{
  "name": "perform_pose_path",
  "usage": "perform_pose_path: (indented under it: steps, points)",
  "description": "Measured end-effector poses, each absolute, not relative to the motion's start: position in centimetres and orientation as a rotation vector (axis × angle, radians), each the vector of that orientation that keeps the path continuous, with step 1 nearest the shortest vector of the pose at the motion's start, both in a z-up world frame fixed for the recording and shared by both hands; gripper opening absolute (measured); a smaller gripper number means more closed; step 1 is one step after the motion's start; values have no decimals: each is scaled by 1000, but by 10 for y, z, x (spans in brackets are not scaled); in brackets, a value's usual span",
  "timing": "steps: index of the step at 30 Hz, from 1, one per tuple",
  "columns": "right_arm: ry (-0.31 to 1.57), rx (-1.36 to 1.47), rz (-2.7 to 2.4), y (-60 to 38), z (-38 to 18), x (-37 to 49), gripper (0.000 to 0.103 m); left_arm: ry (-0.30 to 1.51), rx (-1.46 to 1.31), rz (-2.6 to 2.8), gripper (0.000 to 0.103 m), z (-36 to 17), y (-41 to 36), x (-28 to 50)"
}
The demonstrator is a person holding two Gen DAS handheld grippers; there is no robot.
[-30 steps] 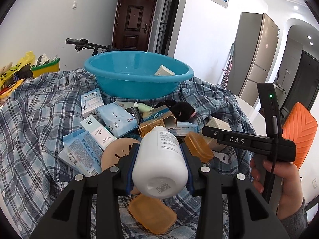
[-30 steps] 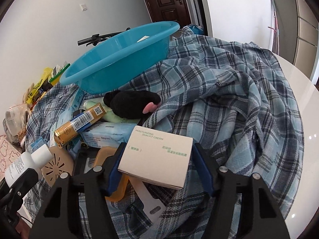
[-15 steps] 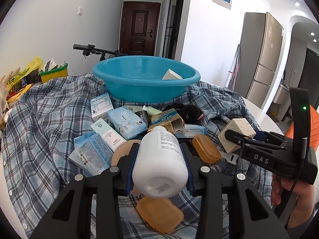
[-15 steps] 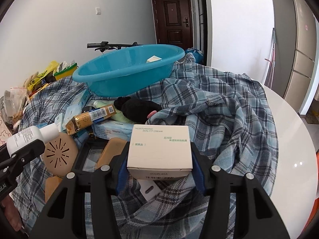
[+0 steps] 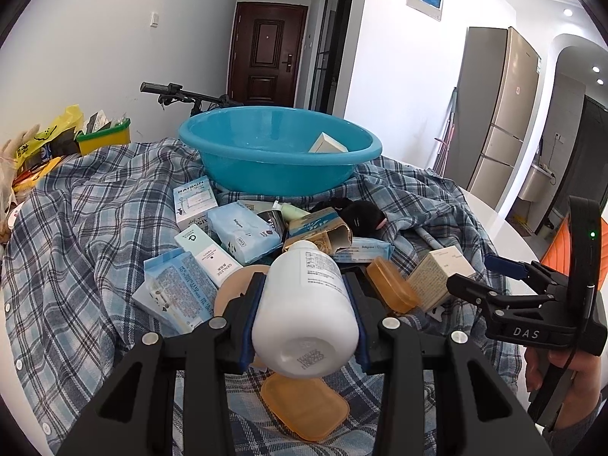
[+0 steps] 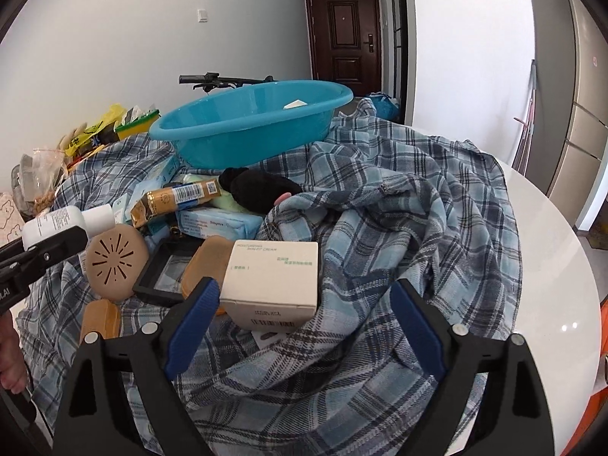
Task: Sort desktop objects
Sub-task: 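Grasp the white cream box with the right gripper while the left holds the bottle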
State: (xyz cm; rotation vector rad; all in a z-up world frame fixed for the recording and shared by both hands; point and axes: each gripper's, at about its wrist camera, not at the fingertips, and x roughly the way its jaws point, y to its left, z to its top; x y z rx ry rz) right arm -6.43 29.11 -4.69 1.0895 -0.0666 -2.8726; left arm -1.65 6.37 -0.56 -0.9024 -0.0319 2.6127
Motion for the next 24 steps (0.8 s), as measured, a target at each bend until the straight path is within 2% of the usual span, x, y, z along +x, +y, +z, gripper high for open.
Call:
perform_pose_path:
  steps: [1,3,6,7,9,10,13,17,20,23,24]
  points:
    - [-75,1103,-2872,294,-47,-62,86,-33,-903,2612,42,-6,64,-17]
    - [-175,1091,-2859,305,-48,-59,72,-31,-904,2607,42,-6,64,-16]
    - [-359,1058,-2773,320,-46,-54,64,-22,-902,2603,42,-6,67,-15]
    - [-363,1045,-2757,319,-44,-53,63,-21,-902,2601,42,-5,67,-15]
    - [-288,1042,-2785,310,-40,-51,47,-20,-901,2599,42,-6,68,-15]
    - [-232,1042,-2802,303,-38,-51,45,-19,-902,2598,42,-6,69,-15]
    - [-166,1012,-2791,287,-34,-51,45,-20,-906,2594,42,-6,70,-15]
    - [-31,1072,-2897,272,-38,-65,59,-16,-899,2590,42,-5,70,-13]
    - [-58,1065,-2922,272,-41,-72,70,-17,-893,2592,42,-4,69,-12]
    - [-140,1077,-2878,277,-45,-79,69,-23,-901,2592,42,-5,67,-14]
    - [-143,1078,-2870,276,-45,-79,58,-25,-905,2591,42,-5,66,-15]
